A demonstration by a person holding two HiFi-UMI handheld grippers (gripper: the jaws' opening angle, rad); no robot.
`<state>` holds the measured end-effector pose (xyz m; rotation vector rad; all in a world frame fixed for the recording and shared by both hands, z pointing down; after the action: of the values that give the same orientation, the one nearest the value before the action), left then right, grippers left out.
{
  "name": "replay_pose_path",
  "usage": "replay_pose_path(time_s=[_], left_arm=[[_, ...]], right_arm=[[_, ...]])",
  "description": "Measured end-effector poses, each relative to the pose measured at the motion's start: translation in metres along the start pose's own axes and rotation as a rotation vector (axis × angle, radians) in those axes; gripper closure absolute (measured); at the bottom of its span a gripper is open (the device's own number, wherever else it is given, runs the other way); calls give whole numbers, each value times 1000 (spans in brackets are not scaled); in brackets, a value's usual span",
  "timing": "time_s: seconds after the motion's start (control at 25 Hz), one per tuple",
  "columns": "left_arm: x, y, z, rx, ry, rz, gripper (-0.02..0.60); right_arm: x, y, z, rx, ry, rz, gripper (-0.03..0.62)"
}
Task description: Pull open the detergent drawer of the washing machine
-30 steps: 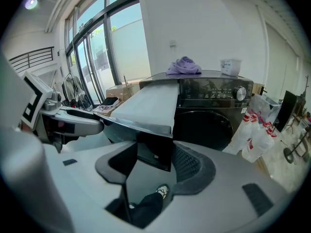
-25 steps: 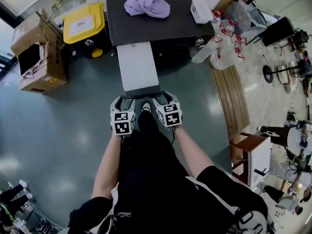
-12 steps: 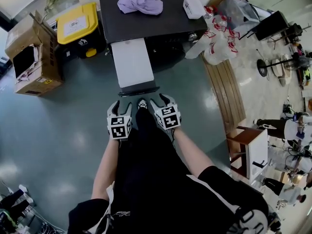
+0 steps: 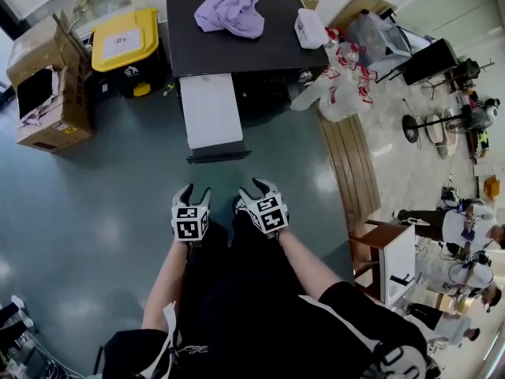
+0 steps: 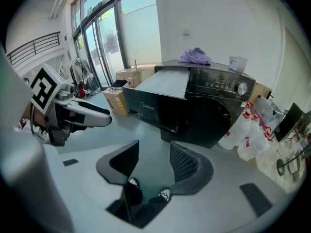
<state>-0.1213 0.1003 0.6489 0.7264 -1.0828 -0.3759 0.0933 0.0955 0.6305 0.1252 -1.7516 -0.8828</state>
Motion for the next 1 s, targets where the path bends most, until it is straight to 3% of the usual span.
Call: replay_pose_path(time_s=[0.16,0.28,0.36,0.48,0.8,1.0], left_arm=[[-4,-4,-4,-43,-11,-17,382],[-11,-14,-11,-33,-60,-21,472],[-11,-23,-15,-25,-102,-24,531],[-12,-41,-25,-53,-112,-63,546],[-16,-77,-44,-71,-100,-111,554],[-33,-99,-46,-95,-100,-169,557]], right_arm=[[1,-5,0,-9,-77,2,387],[-3,-17,0,-37,-128,-15,402],[-5,-26,-5,-63,-151,-25,452],[-10,-39,-8,-90,-165,-37,585],[-21,-71,4,-172,-211,-86,585],[-41,-106,9,-192,-214,-206,585]])
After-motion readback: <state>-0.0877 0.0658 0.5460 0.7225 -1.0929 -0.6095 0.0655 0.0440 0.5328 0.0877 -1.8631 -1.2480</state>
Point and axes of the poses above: the fingertips, and each gripper's own axes: x forward along the fingers, z to its left, y out of its underside, the point moved 9 cm from there along -x, backward along the fingers, and after that the axes turned 2 degrees about x, right-handed, at the moved point
